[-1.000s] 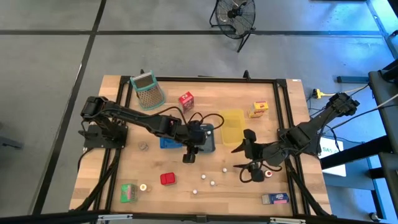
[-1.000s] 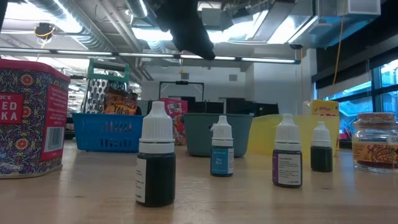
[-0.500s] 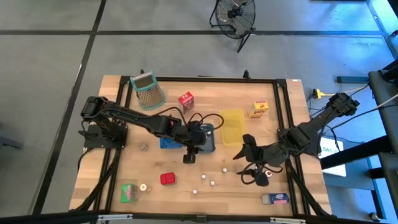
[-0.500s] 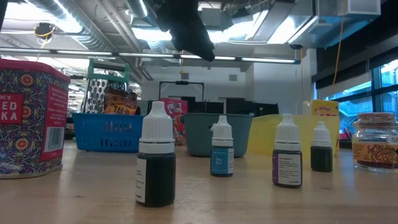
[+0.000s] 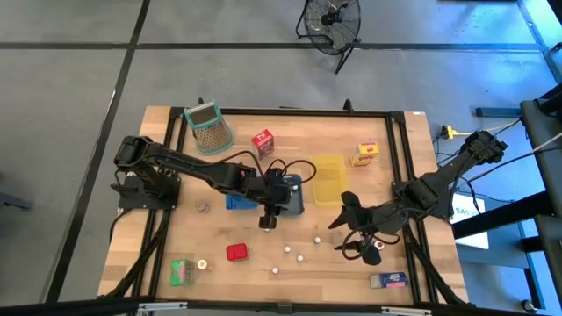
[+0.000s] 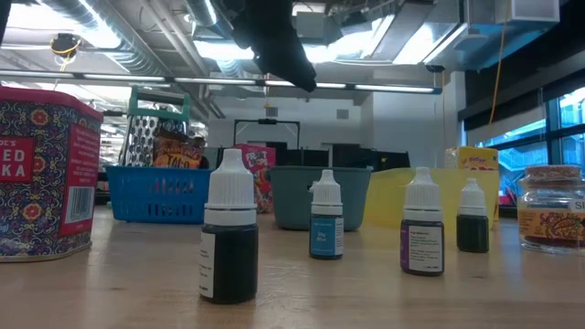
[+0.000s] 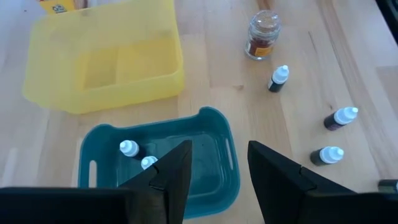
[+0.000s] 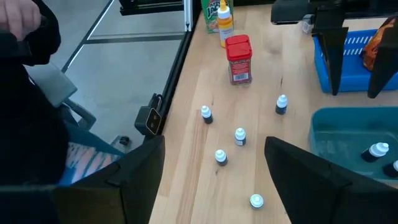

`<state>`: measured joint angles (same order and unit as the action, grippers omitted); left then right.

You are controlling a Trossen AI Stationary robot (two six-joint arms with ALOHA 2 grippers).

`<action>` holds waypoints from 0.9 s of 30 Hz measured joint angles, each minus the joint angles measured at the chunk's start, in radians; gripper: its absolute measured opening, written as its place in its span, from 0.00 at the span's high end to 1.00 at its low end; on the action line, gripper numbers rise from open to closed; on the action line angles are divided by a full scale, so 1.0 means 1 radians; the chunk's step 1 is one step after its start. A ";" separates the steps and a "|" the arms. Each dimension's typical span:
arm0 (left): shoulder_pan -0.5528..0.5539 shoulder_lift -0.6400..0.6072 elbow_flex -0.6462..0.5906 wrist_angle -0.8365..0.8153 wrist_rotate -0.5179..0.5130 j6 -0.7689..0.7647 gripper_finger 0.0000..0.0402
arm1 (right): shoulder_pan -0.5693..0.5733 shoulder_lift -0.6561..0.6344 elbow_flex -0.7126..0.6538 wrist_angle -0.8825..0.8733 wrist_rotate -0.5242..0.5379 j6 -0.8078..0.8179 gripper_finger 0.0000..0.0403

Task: Pick & Place Kitchen Items
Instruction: Put the yellow cereal box into the yellow bin

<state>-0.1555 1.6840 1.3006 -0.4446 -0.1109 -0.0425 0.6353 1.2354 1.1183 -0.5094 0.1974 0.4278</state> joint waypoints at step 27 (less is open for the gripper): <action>-0.003 0.001 -0.001 0.080 -0.006 0.035 0.62 | -0.002 0.009 0.000 -0.054 0.116 -0.051 0.11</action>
<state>-0.1581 1.6848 1.2999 -0.3642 -0.1168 -0.0073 0.6331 1.2446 1.1179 -0.5636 0.3132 0.3770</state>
